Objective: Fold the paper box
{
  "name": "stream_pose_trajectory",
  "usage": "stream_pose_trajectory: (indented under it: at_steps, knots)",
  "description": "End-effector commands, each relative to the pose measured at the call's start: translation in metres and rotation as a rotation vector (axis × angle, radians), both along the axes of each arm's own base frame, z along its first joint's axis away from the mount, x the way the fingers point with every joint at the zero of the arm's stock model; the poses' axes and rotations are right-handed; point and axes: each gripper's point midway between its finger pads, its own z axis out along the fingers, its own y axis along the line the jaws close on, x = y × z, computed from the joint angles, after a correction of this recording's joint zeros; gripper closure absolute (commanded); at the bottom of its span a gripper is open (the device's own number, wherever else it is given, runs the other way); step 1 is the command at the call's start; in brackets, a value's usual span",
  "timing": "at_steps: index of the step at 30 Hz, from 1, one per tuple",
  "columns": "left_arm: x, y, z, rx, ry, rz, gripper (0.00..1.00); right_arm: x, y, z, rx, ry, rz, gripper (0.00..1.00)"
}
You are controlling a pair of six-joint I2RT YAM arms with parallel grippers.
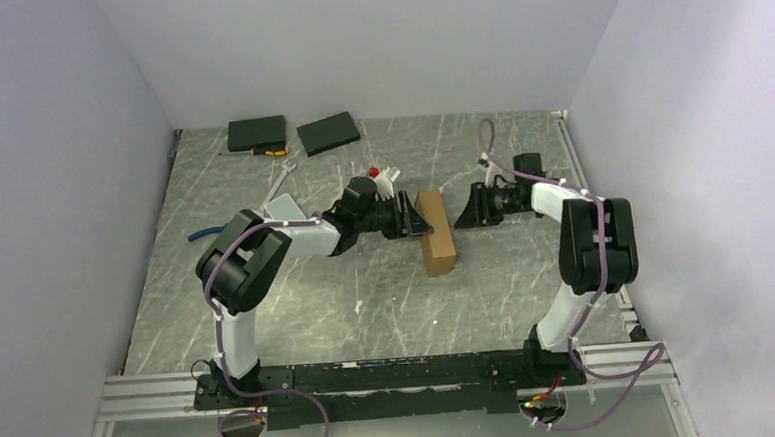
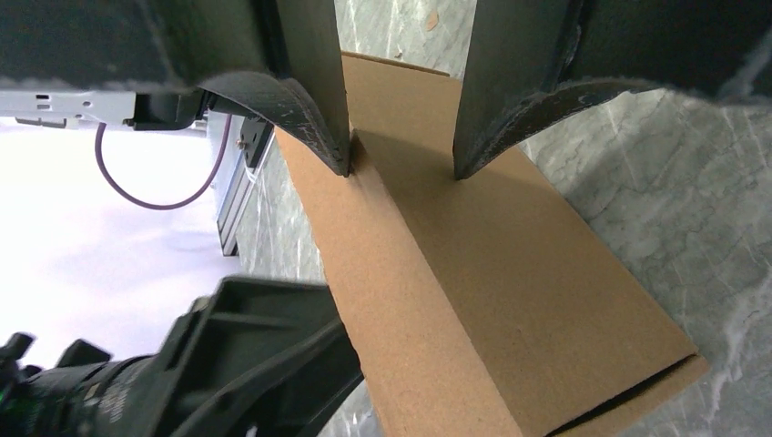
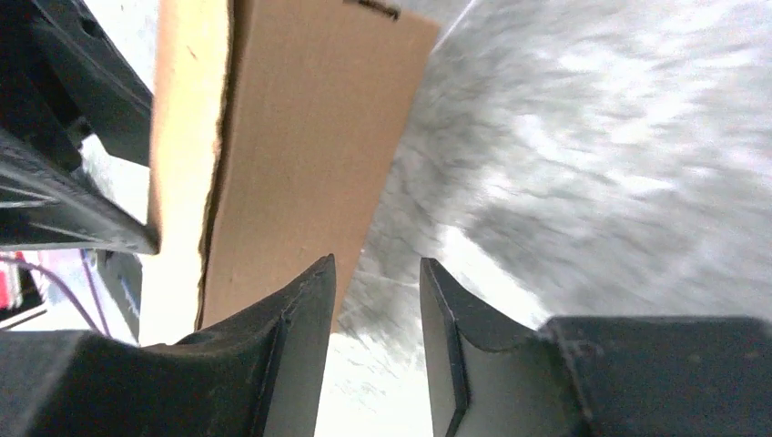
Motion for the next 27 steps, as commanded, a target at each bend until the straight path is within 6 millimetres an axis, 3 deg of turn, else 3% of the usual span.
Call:
stream_pose_trajectory:
  at_steps: [1,5,8,16,22,27]
  knots:
    - [-0.005,0.009,-0.022,0.112,0.021,0.001,0.5,0.02,-0.03,0.046,0.028,-0.168,-0.067,0.55]
    - [-0.004,0.008,-0.021,0.112,0.018,-0.001,0.5,0.009,-0.015,0.084,0.176,-0.261,-0.034,0.4]
    - [-0.003,0.007,-0.02,0.111,0.018,-0.004,0.5,0.001,0.001,0.09,0.251,-0.223,-0.001,0.34]
    - [-0.004,0.006,-0.02,0.109,0.021,-0.009,0.5,-0.003,0.018,0.063,0.279,-0.09,0.03,0.35]
    - [-0.005,0.005,-0.014,0.093,0.013,-0.014,0.49,-0.001,0.014,0.041,0.224,-0.022,0.013,0.52]
    - [-0.005,0.009,0.004,0.075,-0.031,-0.003,0.44,0.001,0.006,0.028,0.153,-0.021,-0.002,0.58]
